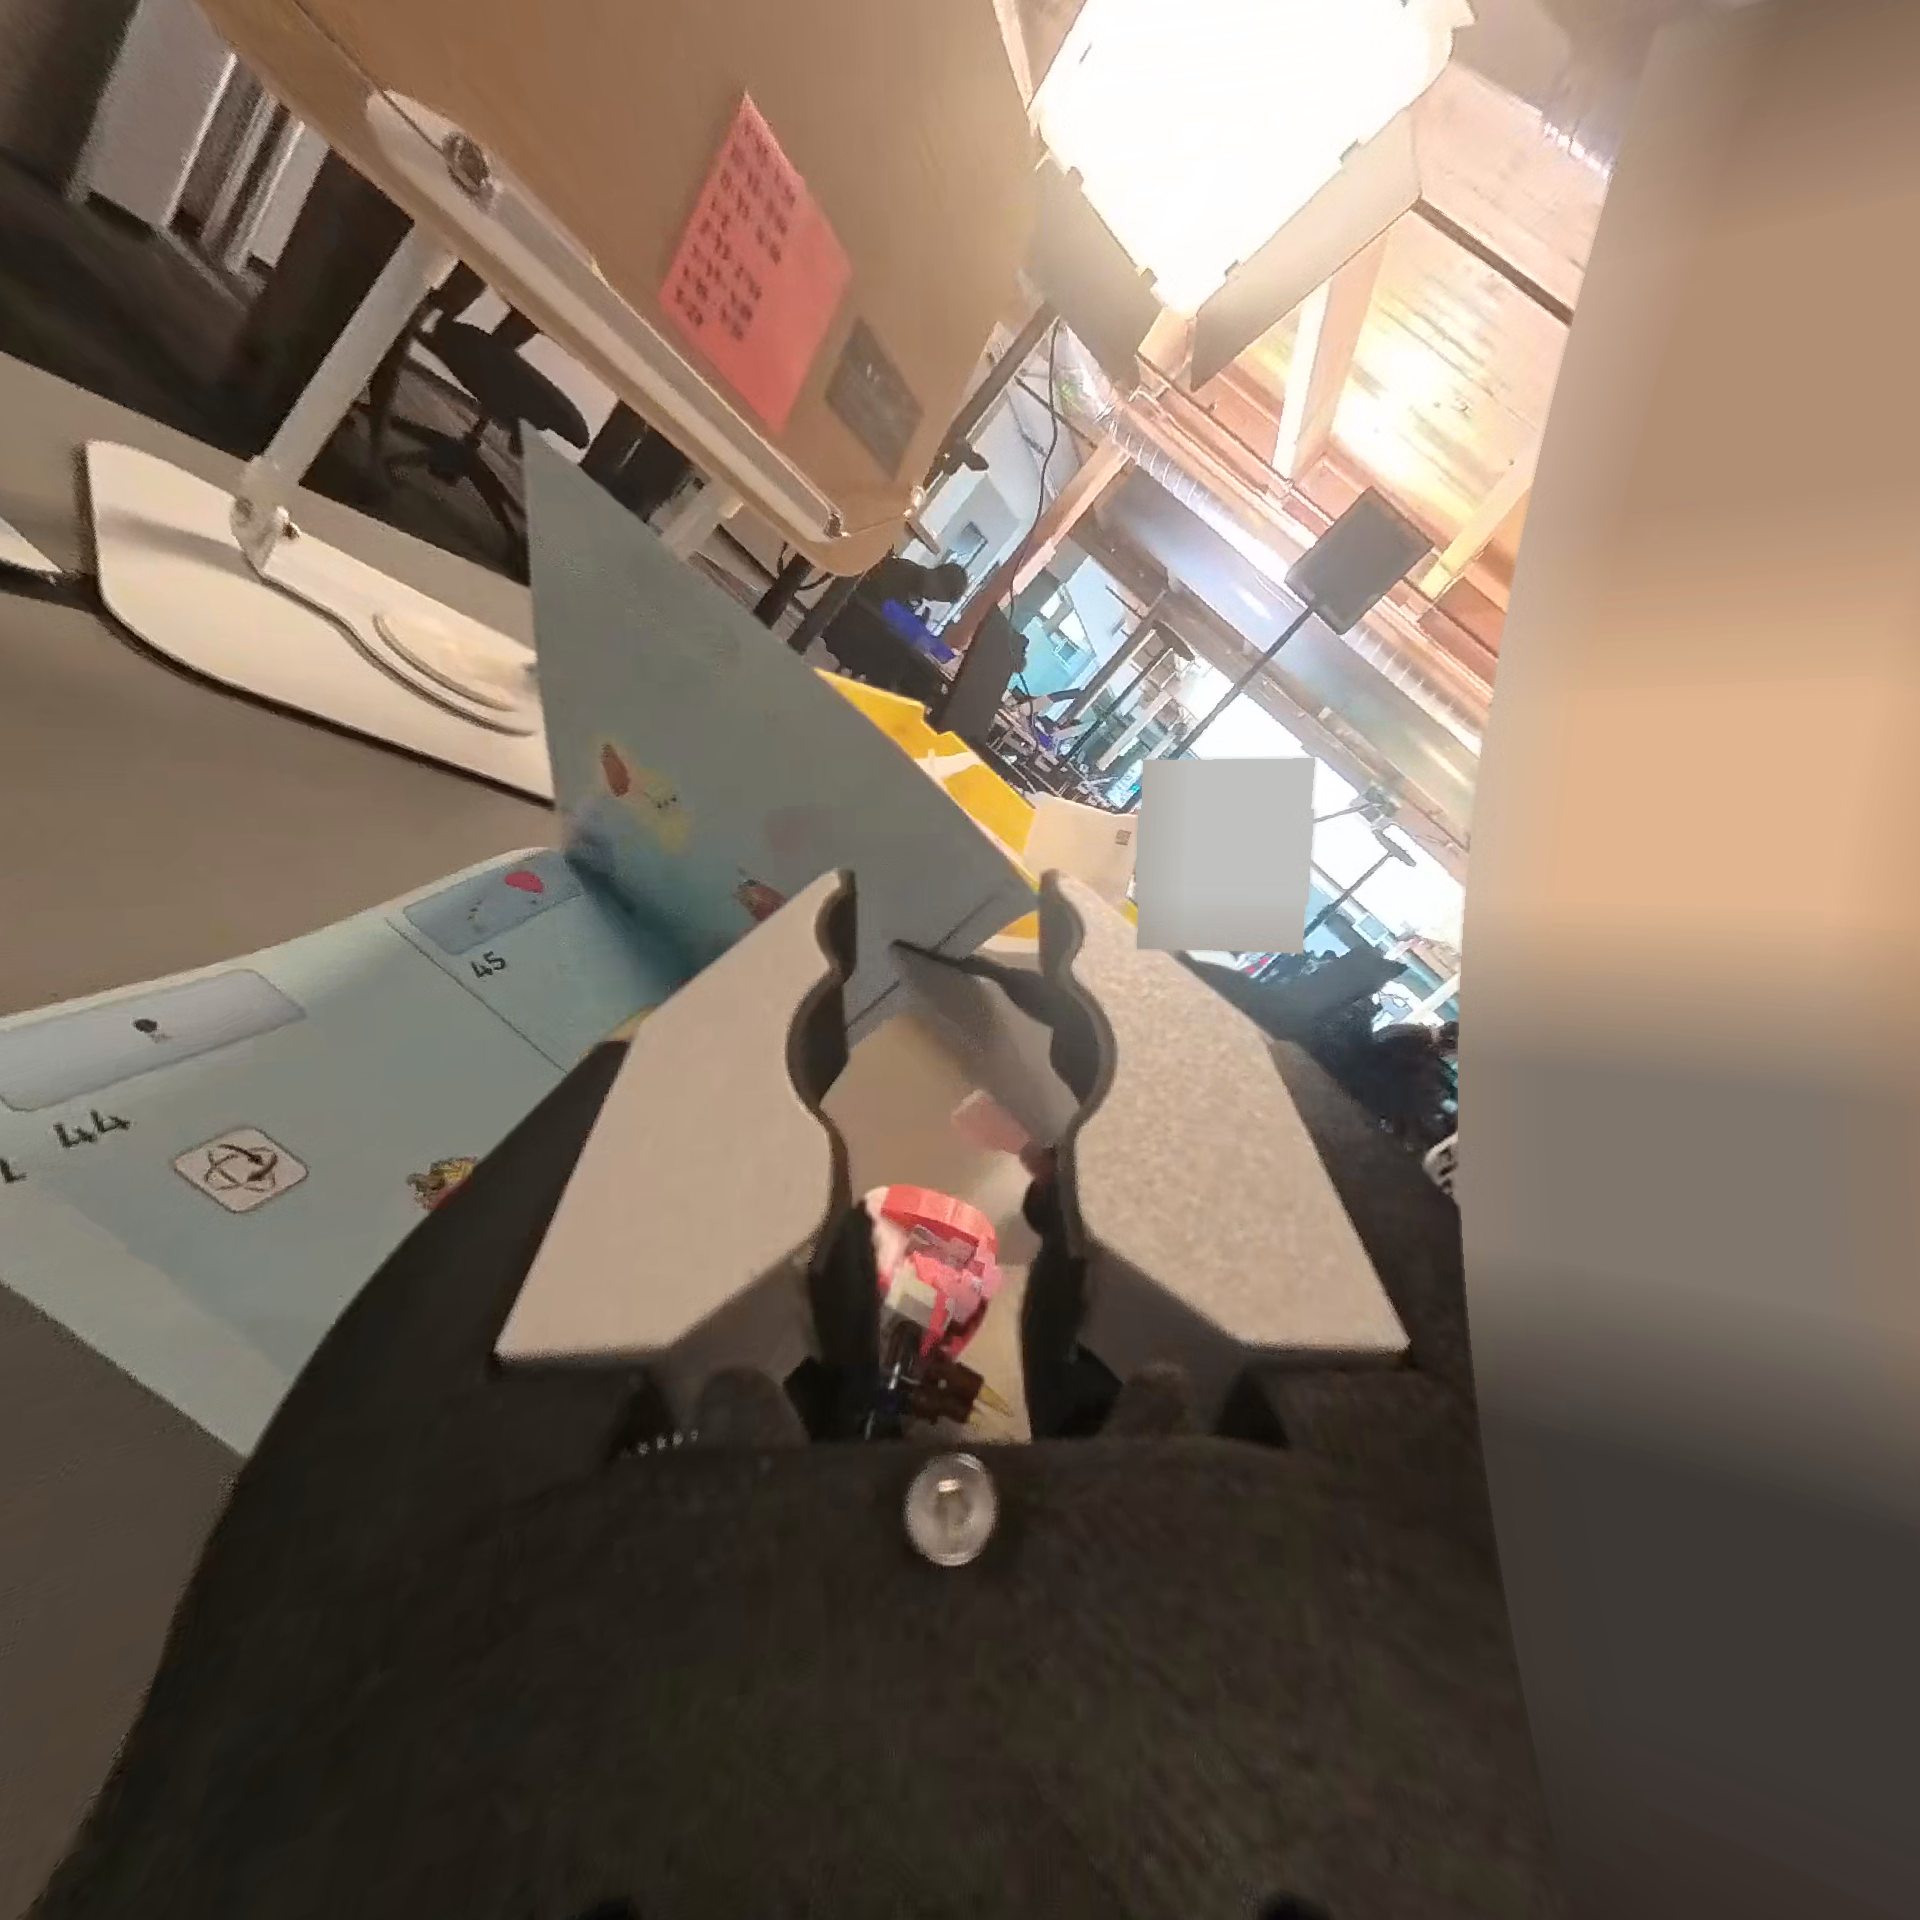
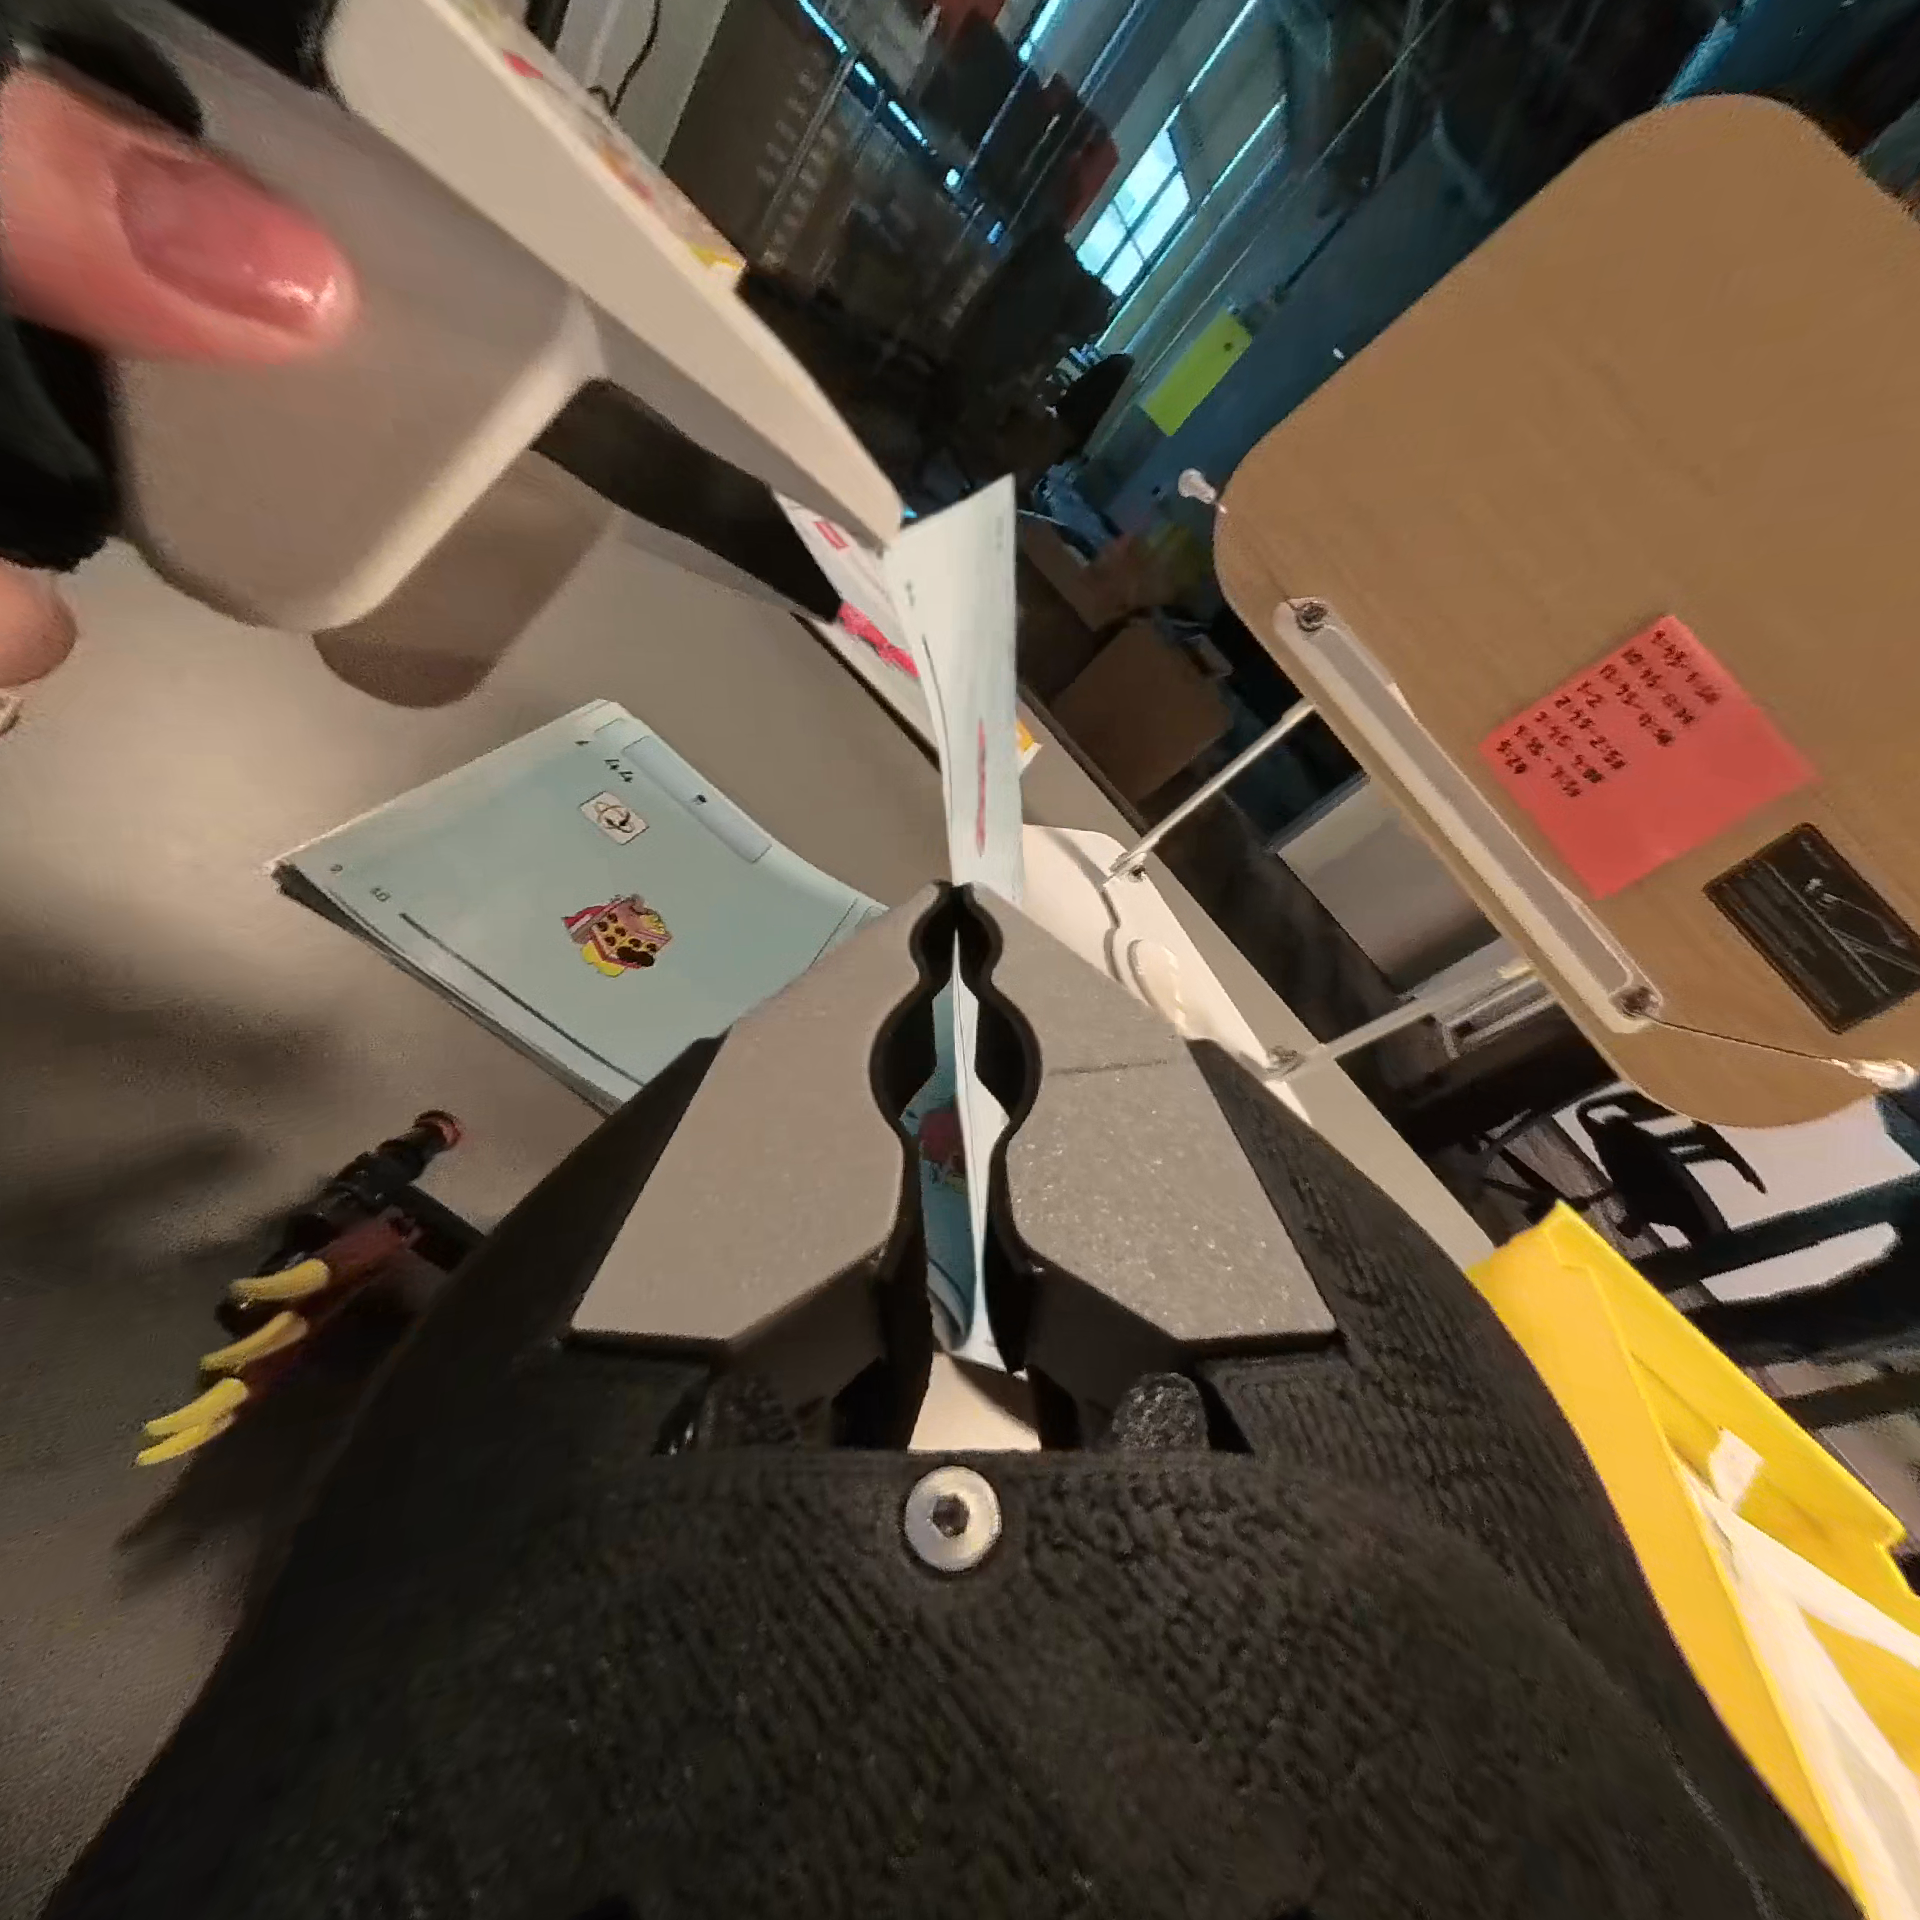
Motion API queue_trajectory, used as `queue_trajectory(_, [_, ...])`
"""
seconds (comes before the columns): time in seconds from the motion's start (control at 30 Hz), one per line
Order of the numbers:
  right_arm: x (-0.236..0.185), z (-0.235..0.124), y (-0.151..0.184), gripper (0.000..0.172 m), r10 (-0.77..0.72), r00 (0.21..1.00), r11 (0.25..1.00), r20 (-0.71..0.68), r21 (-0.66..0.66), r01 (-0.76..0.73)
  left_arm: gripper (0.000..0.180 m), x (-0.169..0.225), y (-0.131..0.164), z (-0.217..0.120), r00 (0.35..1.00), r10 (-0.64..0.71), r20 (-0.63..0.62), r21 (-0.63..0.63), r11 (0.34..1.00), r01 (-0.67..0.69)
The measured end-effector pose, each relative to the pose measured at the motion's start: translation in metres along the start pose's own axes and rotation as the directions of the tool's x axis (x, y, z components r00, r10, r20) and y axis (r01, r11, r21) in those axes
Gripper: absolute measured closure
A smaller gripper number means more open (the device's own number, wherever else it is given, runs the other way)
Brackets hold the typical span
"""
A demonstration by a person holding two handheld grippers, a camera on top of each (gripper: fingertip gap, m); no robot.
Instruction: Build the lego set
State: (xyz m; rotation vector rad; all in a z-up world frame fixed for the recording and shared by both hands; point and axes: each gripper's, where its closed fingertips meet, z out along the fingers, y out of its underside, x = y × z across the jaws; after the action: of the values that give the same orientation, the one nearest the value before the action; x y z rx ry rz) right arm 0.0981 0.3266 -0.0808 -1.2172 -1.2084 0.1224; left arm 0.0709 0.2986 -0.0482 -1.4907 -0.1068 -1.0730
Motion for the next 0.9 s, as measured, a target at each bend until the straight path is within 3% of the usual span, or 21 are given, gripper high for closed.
queue_trajectory(0.3, [0.001, -0.003, 0.001, 0.172, 0.013, 1.0, 1.0, -0.016, 0.02, -0.013, 0.15, 0.02, 0.009, 0.006, 0.97, 0.236, -0.056, 0.001, 0.972, -0.236])
queue_trajectory(0.5, [0.003, -0.004, 0.002, 0.172, 0.03, 0.999, 0.999, -0.017, 0.024, -0.029, 0.178, 0.012, 0.009, 0.008, 0.938, 0.346, 0.029, -0.001, 0.938, -0.346])
queue_trajectory(0.7, [0.006, -0.005, 0.004, 0.172, 0.053, 0.998, 0.998, -0.018, 0.028, -0.053, 0.179, 0.019, 0.011, 0.009, 0.944, 0.329, -0.016, 0.017, 0.944, -0.329])
queue_trajectory(0.77, [0.007, -0.006, 0.004, 0.172, 0.057, 0.998, 0.998, -0.021, 0.03, -0.056, 0.169, 0.022, 0.01, 0.009, 0.952, 0.302, -0.047, 0.033, 0.953, -0.301])
queue_trajectory(0.9, [0.009, -0.006, 0.004, 0.172, 0.055, 0.998, 0.998, -0.028, 0.032, -0.054, 0.163, 0.023, 0.001, 0.005, 0.981, 0.156, -0.113, 0.092, 0.985, -0.146])
